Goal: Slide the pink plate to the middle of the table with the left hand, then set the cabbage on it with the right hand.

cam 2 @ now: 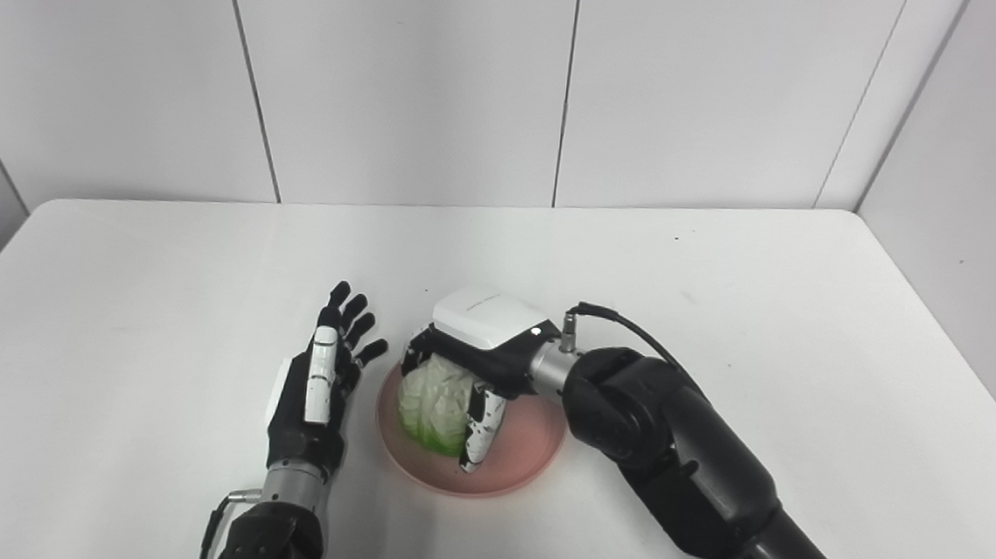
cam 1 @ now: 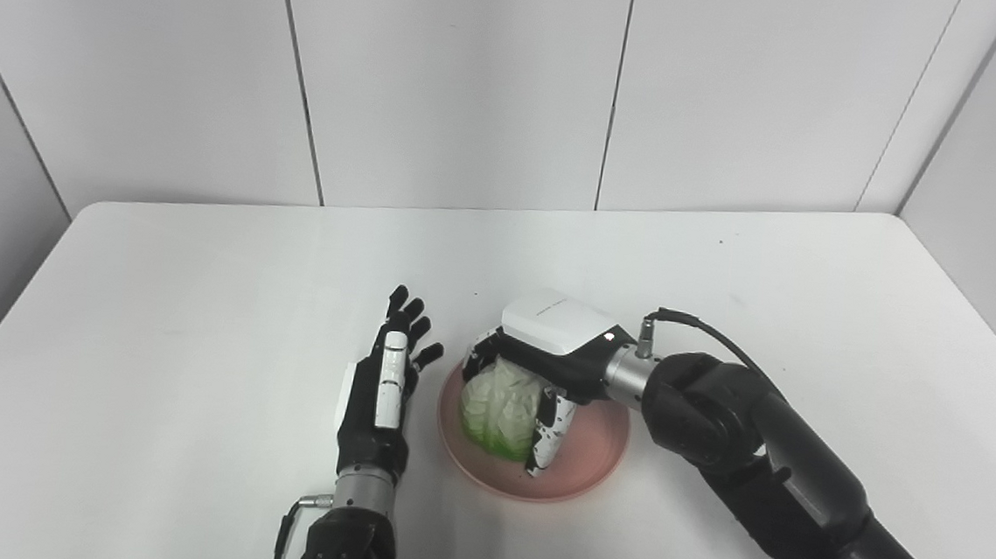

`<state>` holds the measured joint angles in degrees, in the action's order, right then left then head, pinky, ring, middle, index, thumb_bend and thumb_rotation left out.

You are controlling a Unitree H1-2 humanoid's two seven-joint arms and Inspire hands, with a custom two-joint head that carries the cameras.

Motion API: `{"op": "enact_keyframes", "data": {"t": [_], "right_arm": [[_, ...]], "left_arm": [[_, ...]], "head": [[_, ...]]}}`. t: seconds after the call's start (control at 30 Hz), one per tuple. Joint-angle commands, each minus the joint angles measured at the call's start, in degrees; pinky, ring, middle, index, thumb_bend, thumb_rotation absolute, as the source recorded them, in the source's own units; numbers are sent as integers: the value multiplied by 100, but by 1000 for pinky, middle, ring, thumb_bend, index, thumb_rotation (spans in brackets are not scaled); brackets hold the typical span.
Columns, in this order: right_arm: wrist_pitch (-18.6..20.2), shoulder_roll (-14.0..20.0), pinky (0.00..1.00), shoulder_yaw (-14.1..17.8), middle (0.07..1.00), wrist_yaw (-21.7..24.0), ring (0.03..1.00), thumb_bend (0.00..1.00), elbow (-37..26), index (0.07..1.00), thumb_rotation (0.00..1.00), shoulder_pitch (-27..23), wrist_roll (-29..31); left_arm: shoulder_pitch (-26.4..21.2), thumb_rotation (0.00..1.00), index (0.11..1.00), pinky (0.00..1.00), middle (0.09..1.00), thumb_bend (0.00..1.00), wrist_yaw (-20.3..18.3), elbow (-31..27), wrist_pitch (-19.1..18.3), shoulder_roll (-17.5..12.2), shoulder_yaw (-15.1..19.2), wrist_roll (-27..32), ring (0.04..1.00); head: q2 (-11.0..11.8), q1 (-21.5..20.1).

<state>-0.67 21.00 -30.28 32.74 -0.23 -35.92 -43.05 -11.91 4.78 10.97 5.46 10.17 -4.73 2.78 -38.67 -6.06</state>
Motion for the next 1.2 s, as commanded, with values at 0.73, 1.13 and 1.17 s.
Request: {"op": "enact_keyframes", "data": {"t": [0.73, 1.13, 1.17], "right_arm": [[-34, 299, 994, 988, 996, -290, 998, 776, -1048, 994, 819, 553, 553], [335, -953, 877, 2650, 1000, -1745, 1000, 725, -1173, 1000, 816, 2054, 2184], [404, -1092, 927, 2716, 1000, -1892, 1000, 711, -1216, 1000, 835, 2159, 2223]], "left_arm": [[-142, 1000, 967, 907, 975, 631, -216, -91, 190, 71, -1, 227, 960], [-101, 999, 965, 991, 975, 664, -306, -205, 11, 52, 78, 390, 976], [-100, 1000, 965, 996, 975, 650, -317, -187, 69, 36, 76, 379, 977]], "head": [[-1, -323], [23, -393], [23, -393]]}}
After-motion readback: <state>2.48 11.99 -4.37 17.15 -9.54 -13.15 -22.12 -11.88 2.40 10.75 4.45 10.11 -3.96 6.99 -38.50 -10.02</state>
